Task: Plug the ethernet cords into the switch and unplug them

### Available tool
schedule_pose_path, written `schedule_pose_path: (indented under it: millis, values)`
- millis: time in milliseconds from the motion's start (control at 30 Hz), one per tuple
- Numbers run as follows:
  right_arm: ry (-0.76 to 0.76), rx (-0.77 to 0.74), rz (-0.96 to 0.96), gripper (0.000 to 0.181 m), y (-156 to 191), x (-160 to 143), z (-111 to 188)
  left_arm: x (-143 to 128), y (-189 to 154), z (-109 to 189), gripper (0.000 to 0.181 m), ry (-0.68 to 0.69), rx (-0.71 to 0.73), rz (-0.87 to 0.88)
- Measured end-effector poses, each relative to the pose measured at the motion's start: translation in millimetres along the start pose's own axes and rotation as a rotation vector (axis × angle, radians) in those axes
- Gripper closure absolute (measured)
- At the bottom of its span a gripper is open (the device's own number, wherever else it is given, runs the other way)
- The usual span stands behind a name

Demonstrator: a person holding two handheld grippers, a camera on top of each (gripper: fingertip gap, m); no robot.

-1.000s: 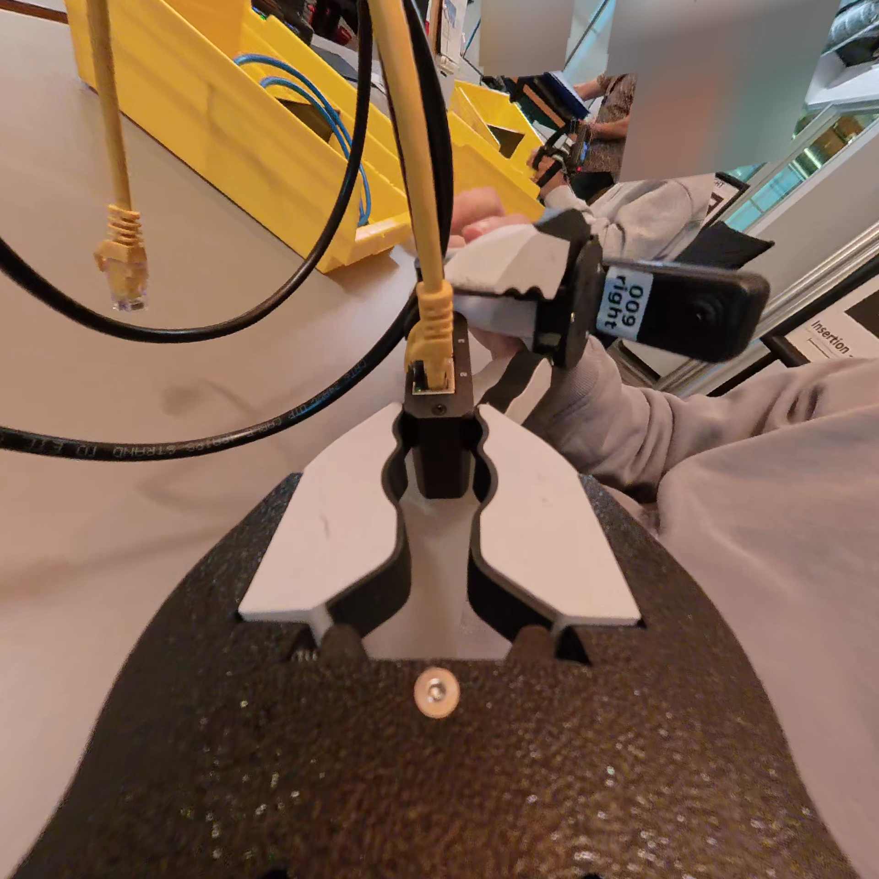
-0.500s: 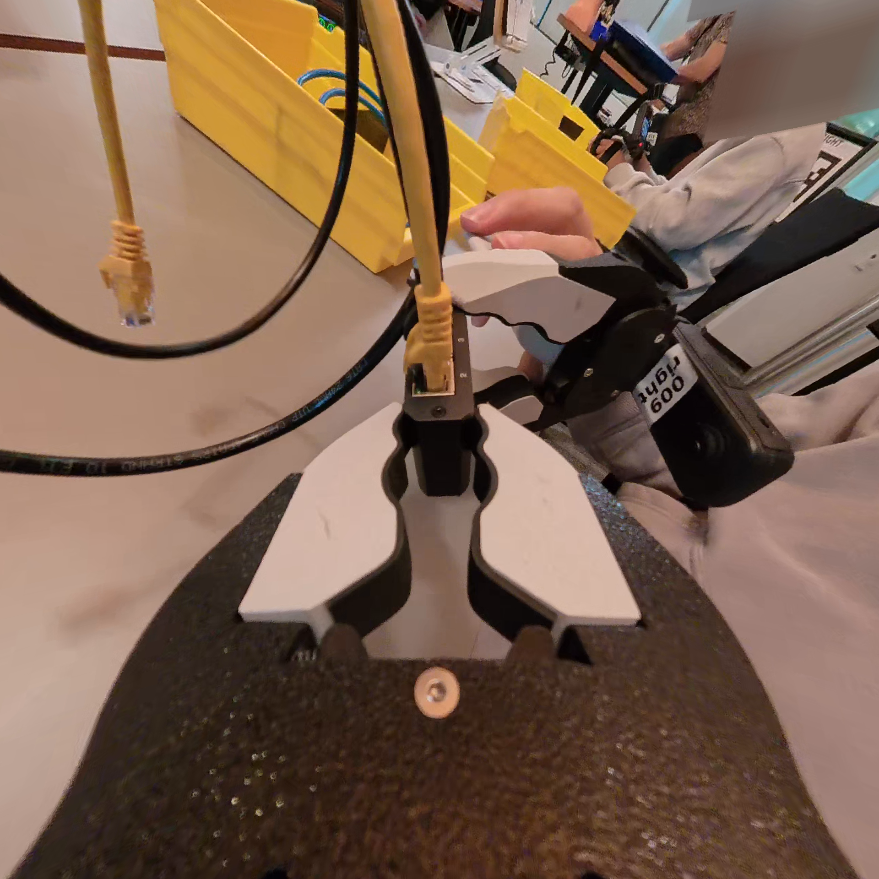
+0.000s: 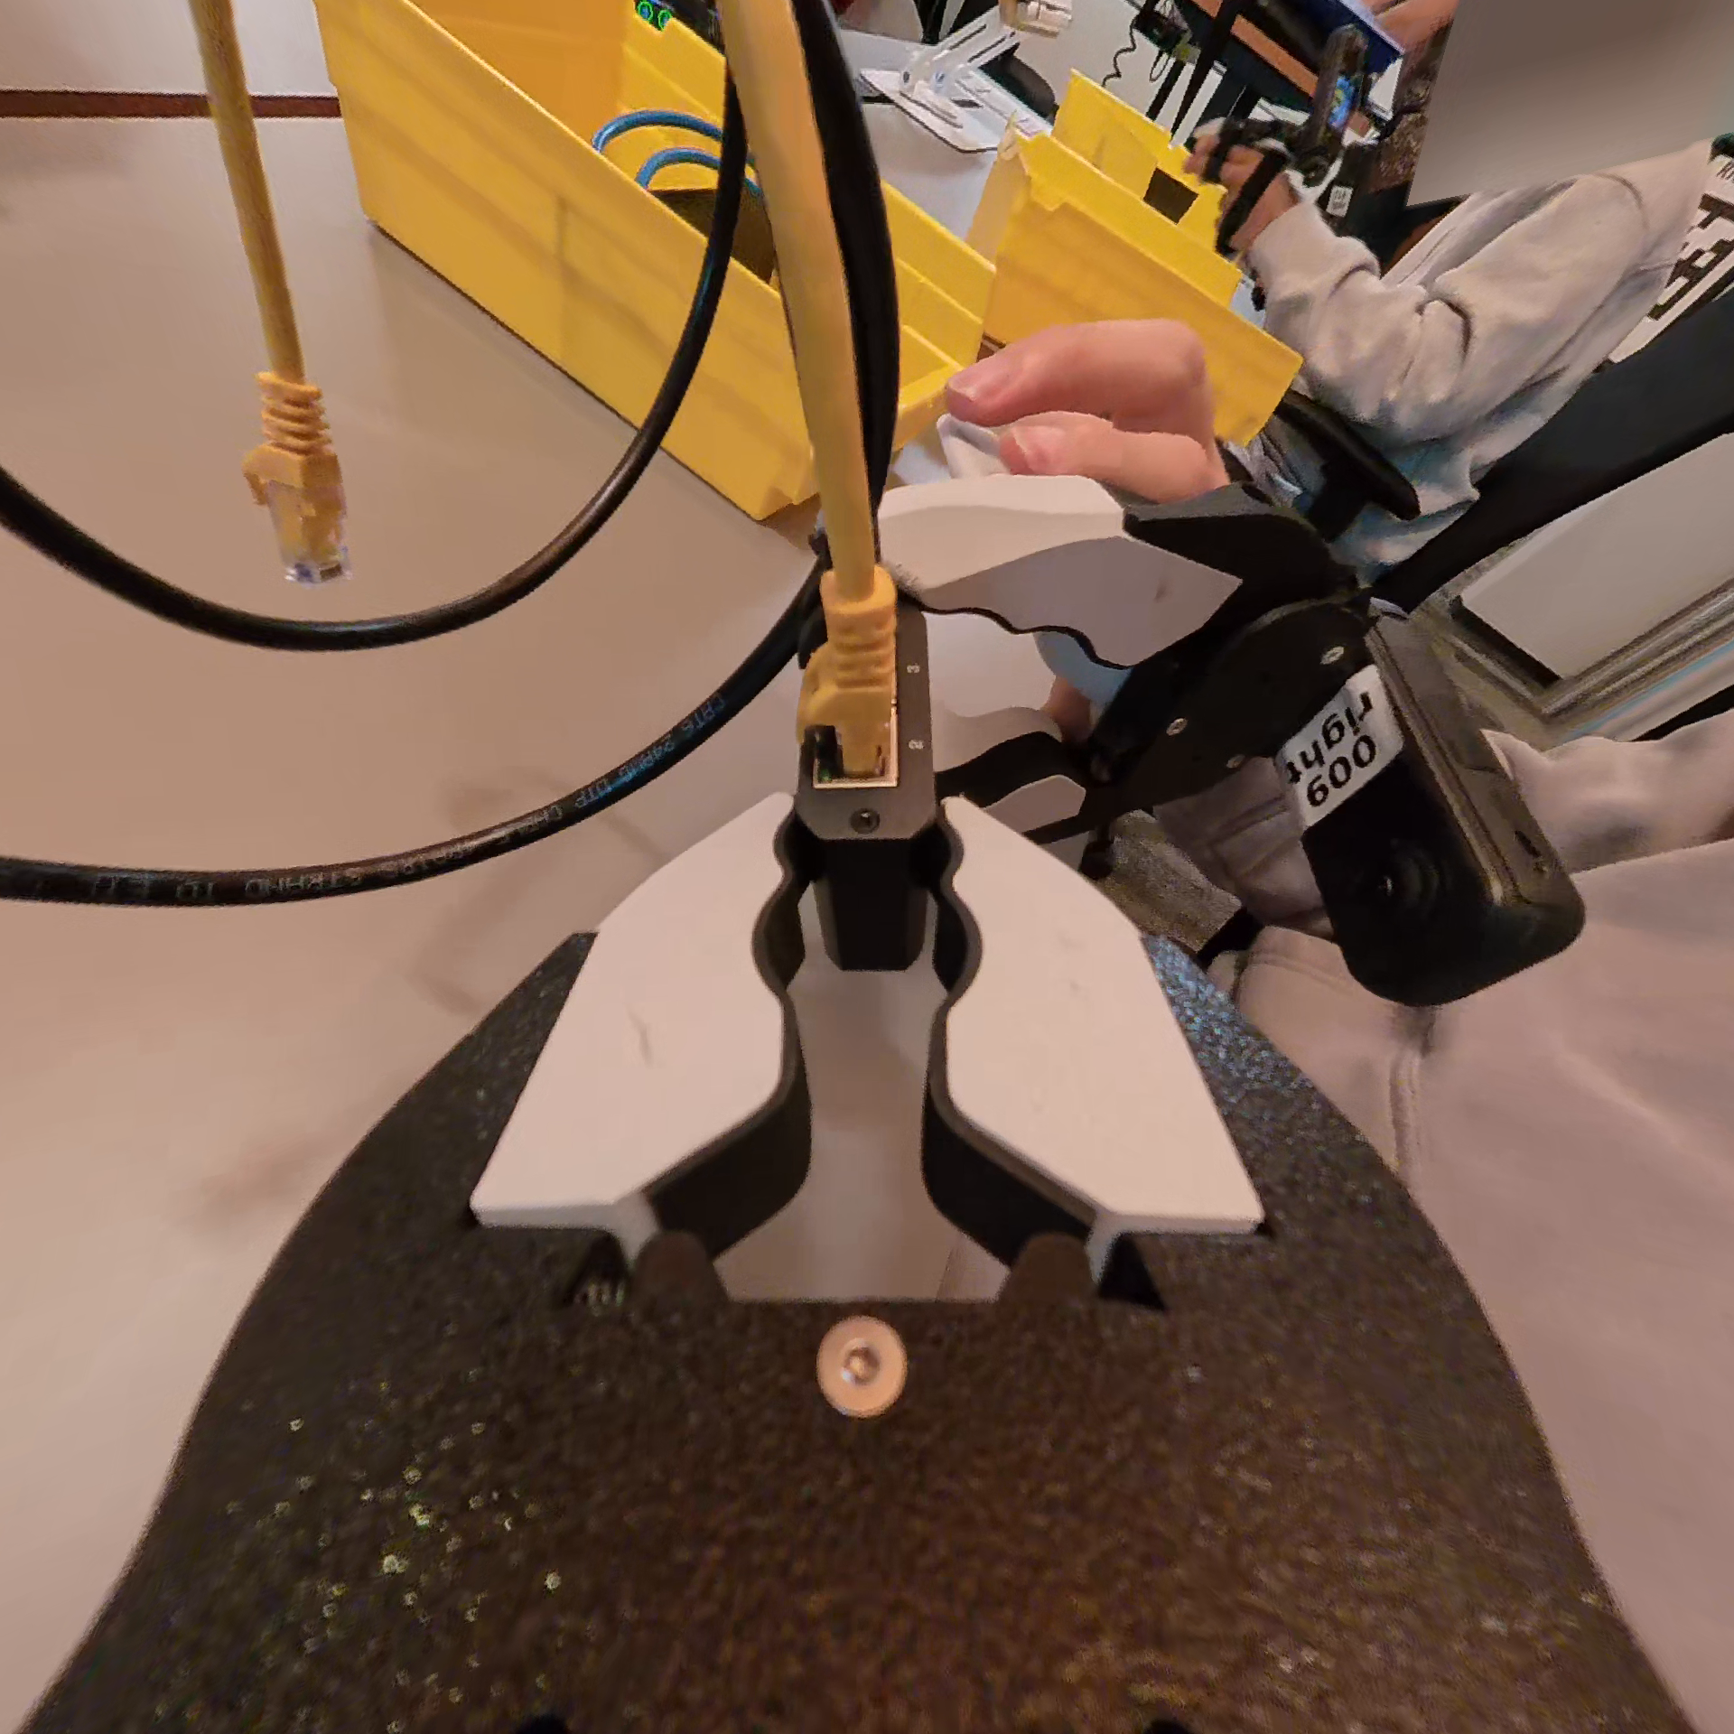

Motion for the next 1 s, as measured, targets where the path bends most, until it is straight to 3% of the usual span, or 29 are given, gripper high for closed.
schedule_pose_path:
  millis: [100, 500, 867, 1000]
  values:
    - [-0.026, -0.072, -0.004, 0.098, -7.3, 4.1, 3.0, -1.9, -0.1, -1.6, 0.158, 0.018, 0.007, -0.011]
    - [-0.036, -0.07, -0.002, 0.108, 0.7, 3.6, -4.2, 3.6, 4.5, -1.4, 0.158, -0.054, 0.002, 0.041]
    - [-0.063, -0.071, -0.205, 0.122, -7.0, 7.9, -2.6, 6.3, 3.8, -0.8, 0.158, -0.112, -0.031, 0.042]
    - [0.025, -0.104, -0.255, 0.122, -10.1, 5.2, -6.5, 12.2, 7.7, -2.1, 0.156, -0.208, 0.078, -0.032]
Point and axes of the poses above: each gripper's, where its closed fingertips meet, z back along the fingers, x out of its top, y = z × x across the jaws, the point moved 5 cm from there along z, back along the fingers, and after that the axes turned 13 degrees about x, right-handed, at the moved point
